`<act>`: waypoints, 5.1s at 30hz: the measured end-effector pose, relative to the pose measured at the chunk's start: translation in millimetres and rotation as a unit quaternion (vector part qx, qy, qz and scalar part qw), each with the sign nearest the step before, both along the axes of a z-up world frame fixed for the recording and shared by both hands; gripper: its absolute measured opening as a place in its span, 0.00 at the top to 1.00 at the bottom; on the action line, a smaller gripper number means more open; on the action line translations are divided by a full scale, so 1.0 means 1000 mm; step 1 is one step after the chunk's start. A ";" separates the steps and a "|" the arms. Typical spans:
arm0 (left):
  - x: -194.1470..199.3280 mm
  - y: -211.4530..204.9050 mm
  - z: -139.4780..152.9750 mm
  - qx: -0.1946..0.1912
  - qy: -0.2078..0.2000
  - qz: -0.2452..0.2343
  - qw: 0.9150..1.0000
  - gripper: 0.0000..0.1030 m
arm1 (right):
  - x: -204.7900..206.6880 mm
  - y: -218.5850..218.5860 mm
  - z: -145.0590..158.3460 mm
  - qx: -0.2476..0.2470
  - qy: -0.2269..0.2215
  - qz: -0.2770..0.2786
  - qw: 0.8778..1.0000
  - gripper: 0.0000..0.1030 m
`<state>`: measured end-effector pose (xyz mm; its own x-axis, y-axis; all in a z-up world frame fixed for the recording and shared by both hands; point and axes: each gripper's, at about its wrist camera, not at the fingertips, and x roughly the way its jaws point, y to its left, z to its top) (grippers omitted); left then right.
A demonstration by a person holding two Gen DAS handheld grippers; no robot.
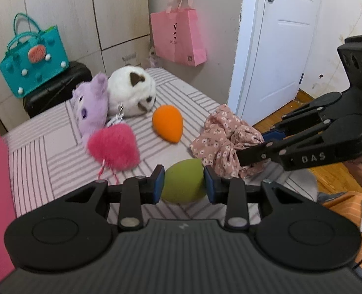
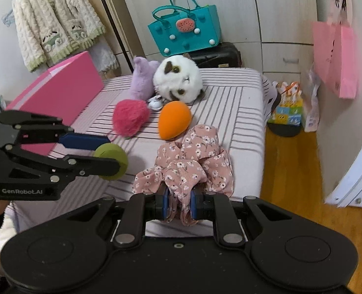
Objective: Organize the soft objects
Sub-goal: 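Lift the green sponge and floral cloth and carry both over the pink box, then lower the sponge and cloth into the pink box and open both grippers, then withdraw both grippers from the box back toward the remaining toys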
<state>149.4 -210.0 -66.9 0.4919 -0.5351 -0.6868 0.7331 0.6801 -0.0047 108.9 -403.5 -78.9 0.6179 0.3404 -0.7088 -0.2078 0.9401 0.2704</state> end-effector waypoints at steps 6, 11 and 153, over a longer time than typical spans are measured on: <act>-0.003 0.018 0.002 0.003 0.060 -0.003 0.998 0.67 | -0.012 0.017 0.007 -0.022 0.001 -0.012 1.000 0.81; -0.009 0.033 0.006 0.001 0.103 -0.016 0.995 0.67 | -0.029 0.038 0.015 -0.040 -0.003 0.002 0.999 0.81; 0.008 0.315 0.120 0.035 0.054 0.195 0.979 0.37 | 0.006 0.308 0.152 -0.105 -0.066 0.256 0.959 0.43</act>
<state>157.2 105.5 52.7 0.5728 -0.2706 -0.7738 0.4147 0.9099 -0.0113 114.7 -95.6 73.5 0.4961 0.4809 -0.7229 -0.6763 0.7362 0.0256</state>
